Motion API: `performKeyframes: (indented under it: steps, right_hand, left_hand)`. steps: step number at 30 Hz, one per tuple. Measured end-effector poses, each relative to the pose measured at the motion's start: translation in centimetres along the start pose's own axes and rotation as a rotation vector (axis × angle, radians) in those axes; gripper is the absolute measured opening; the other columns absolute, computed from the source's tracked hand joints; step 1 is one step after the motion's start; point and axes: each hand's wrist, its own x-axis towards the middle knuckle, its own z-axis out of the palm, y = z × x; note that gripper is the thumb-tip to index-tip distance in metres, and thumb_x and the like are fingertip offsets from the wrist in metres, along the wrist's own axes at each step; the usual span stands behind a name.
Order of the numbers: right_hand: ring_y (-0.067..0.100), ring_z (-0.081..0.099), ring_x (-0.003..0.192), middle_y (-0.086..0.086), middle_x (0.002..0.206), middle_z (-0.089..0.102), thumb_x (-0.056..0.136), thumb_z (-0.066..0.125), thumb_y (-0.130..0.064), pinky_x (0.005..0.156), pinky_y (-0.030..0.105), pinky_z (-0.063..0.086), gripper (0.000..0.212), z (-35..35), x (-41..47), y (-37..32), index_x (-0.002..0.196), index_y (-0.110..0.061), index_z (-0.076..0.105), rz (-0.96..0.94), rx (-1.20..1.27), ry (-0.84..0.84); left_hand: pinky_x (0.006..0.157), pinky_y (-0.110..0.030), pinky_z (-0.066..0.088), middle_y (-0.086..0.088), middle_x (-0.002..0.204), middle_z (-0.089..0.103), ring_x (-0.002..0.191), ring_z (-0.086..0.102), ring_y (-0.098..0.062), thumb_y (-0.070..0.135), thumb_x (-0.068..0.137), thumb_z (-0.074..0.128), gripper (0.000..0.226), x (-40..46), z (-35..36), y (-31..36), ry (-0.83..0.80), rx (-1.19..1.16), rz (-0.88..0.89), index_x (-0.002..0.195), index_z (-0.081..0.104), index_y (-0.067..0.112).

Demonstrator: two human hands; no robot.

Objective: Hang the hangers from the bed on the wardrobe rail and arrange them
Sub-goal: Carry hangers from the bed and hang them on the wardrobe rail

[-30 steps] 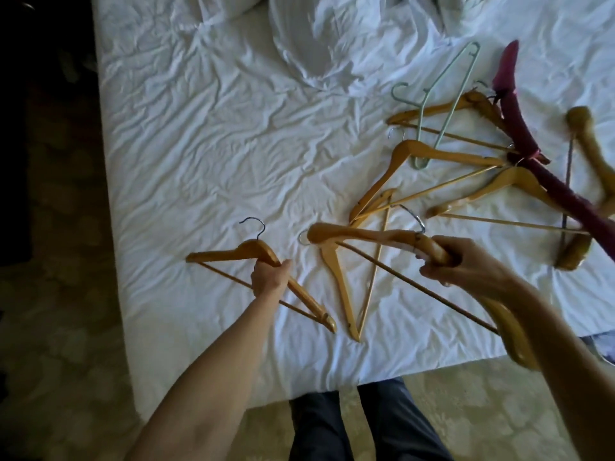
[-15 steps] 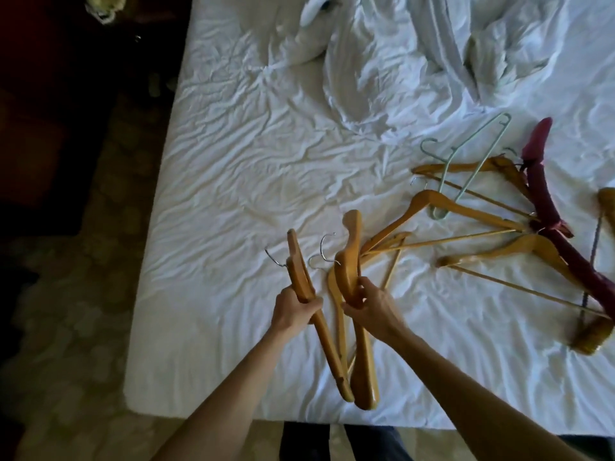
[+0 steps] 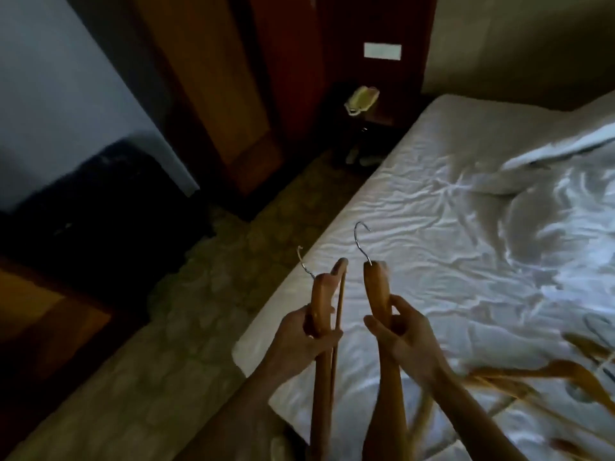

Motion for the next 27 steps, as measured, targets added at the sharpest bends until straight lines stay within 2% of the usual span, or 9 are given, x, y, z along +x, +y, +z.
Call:
performKeyframes:
  steps: [2, 5, 7, 11, 14, 18, 21, 24, 27]
  right_hand:
    - [0.016, 0.068, 0.062, 0.007, 0.08, 0.07, 0.089, 0.072, -0.036, 0.055, 0.027, 0.055, 0.028, 3.2, 1.2, -5.1, 0.111, -0.025, 0.057, -0.098, -0.008, -0.079]
    - [0.004, 0.07, 0.075, -0.011, 0.091, 0.068, 0.089, 0.072, -0.034, 0.056, 0.014, 0.052, 0.033, 9.2, 2.3, -12.5, 0.114, -0.038, 0.051, -0.275, 0.0, -0.219]
    - [-0.006, 0.068, 0.081, -0.018, 0.095, 0.065, 0.089, 0.072, -0.028, 0.059, 0.01, 0.052, 0.035, 13.8, 2.5, -17.4, 0.115, -0.038, 0.051, -0.361, 0.033, -0.328]
    - [0.002, 0.07, 0.083, -0.006, 0.095, 0.067, 0.086, 0.074, -0.023, 0.064, 0.018, 0.057, 0.043, 24.7, 2.3, -26.1, 0.122, -0.03, 0.052, -0.465, 0.037, -0.5]
    - [0.009, 0.072, 0.084, -0.001, 0.095, 0.07, 0.085, 0.076, -0.025, 0.072, 0.032, 0.062, 0.043, 34.1, 1.8, -32.0, 0.12, -0.035, 0.054, -0.529, 0.037, -0.562]
    - [0.011, 0.072, 0.086, 0.0, 0.098, 0.072, 0.086, 0.076, -0.024, 0.076, 0.034, 0.062, 0.042, 45.7, 0.7, -39.4, 0.123, -0.031, 0.058, -0.606, 0.058, -0.626]
    - [0.02, 0.073, 0.084, 0.009, 0.095, 0.072, 0.086, 0.075, -0.02, 0.075, 0.037, 0.062, 0.038, 53.2, 0.1, -44.3, 0.121, -0.025, 0.062, -0.636, 0.09, -0.71]
    - [0.015, 0.073, 0.078, 0.001, 0.086, 0.074, 0.087, 0.075, -0.017, 0.066, 0.027, 0.06, 0.036, 59.6, -0.4, -48.5, 0.121, -0.021, 0.064, -0.653, 0.123, -0.793]
    - [0.002, 0.071, 0.07, -0.012, 0.076, 0.072, 0.088, 0.073, -0.016, 0.06, 0.015, 0.054, 0.039, 65.4, 0.0, -51.9, 0.125, -0.02, 0.062, -0.651, 0.162, -0.868]
  left_hand:
    - [0.077, -0.033, 0.063, 0.011, 0.105, 0.073, 0.089, 0.074, -0.015, 0.036, 0.082, 0.08, 0.03, -1.9, -5.1, 0.3, 0.12, -0.032, -0.009, 0.109, 0.066, 0.034]
    - [0.066, -0.021, 0.061, 0.01, 0.086, 0.071, 0.077, 0.072, -0.009, 0.037, 0.084, 0.078, 0.017, -5.5, -13.0, 0.5, 0.311, -0.031, 0.002, 0.092, 0.064, 0.031]
    - [0.057, -0.017, 0.056, 0.01, 0.073, 0.068, 0.066, 0.07, -0.003, 0.03, 0.084, 0.079, 0.017, -7.9, -18.7, 0.0, 0.42, -0.048, 0.044, 0.086, 0.063, 0.023]
    - [0.059, -0.02, 0.052, 0.01, 0.066, 0.06, 0.061, 0.062, -0.006, 0.027, 0.083, 0.08, 0.028, -13.0, -31.1, -1.6, 0.581, -0.056, 0.143, 0.091, 0.064, 0.005]
    - [0.063, -0.02, 0.054, 0.005, 0.074, 0.065, 0.068, 0.066, -0.007, 0.031, 0.082, 0.08, 0.03, -16.6, -40.4, -2.9, 0.663, -0.094, 0.189, 0.102, 0.068, 0.012]
    - [0.066, -0.017, 0.054, 0.003, 0.08, 0.069, 0.073, 0.069, -0.006, 0.031, 0.084, 0.079, 0.022, -21.1, -51.4, -5.1, 0.795, -0.066, 0.221, 0.101, 0.066, 0.024]
    - [0.071, -0.024, 0.06, -0.009, 0.092, 0.073, 0.082, 0.072, -0.018, 0.029, 0.086, 0.077, 0.025, -24.3, -58.8, -6.9, 0.886, -0.113, 0.192, 0.108, 0.067, 0.022]
    - [0.075, -0.037, 0.062, -0.013, 0.088, 0.073, 0.079, 0.073, -0.026, 0.029, 0.087, 0.075, 0.024, -26.6, -65.4, -8.7, 0.953, -0.153, 0.157, 0.109, 0.069, 0.022]
    - [0.063, -0.023, 0.059, -0.001, 0.073, 0.07, 0.064, 0.067, -0.009, 0.026, 0.087, 0.076, 0.017, -27.8, -71.8, -10.4, 1.049, -0.2, 0.125, 0.096, 0.071, 0.013]
